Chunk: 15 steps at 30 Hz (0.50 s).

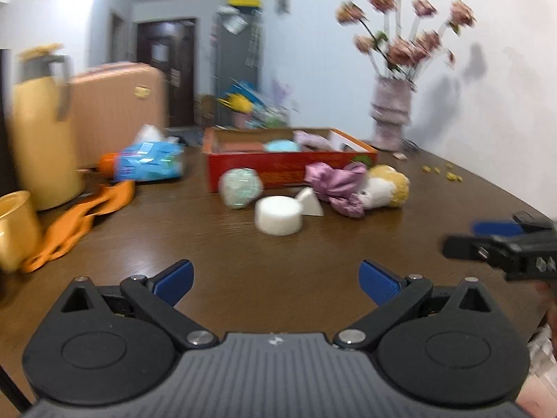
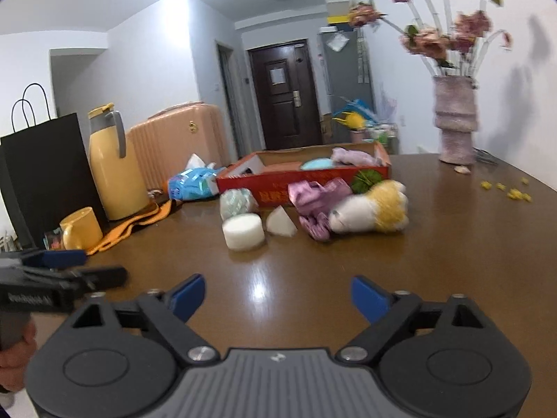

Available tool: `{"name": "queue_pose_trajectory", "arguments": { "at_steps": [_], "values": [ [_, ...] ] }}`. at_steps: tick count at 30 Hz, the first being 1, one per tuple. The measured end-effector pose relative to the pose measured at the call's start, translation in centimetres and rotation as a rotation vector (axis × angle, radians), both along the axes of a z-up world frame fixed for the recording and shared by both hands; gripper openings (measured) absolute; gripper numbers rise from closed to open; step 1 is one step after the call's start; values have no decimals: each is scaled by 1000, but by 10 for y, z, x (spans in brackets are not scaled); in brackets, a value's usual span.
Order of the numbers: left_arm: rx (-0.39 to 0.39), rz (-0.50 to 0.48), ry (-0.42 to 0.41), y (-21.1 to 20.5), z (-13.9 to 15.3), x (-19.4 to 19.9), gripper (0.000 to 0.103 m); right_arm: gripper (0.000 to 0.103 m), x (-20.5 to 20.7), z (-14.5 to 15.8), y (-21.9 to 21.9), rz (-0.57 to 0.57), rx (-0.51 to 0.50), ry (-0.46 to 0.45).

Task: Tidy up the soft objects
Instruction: 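Grasp the white foam cylinder with the left gripper while the right gripper grasps the white foam wedge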

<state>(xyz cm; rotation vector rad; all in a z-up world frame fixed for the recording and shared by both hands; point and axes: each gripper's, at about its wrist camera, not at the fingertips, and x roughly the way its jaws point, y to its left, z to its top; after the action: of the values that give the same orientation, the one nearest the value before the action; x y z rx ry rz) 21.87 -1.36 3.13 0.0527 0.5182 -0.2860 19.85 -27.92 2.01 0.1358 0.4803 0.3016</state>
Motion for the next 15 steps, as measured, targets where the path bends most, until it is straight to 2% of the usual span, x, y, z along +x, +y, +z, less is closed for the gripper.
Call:
{"name": "queue_pose_trajectory", "arguments": {
  "at_steps": [3, 6, 9, 12, 14, 15],
  "values": [
    [20, -65, 62, -11, -1, 46, 103, 78, 46, 8, 3, 64, 10, 11],
    [59, -122, 70, -22, -5, 90, 103, 63, 94, 12, 5, 110, 33, 49],
    [94, -168, 75, -30, -16, 130, 101, 54, 146, 8, 11, 150, 52, 81],
    [90, -170, 93, -33, -27, 165, 94, 51, 190, -2, 24, 167, 19, 112],
    [78, -170, 106, -33, -34, 182, 84, 50, 210, -10, 31, 178, 8, 130],
    [68, -174, 112, -33, -37, 187, 83, 50, 219, -15, 33, 181, 6, 144]
  ]
}}
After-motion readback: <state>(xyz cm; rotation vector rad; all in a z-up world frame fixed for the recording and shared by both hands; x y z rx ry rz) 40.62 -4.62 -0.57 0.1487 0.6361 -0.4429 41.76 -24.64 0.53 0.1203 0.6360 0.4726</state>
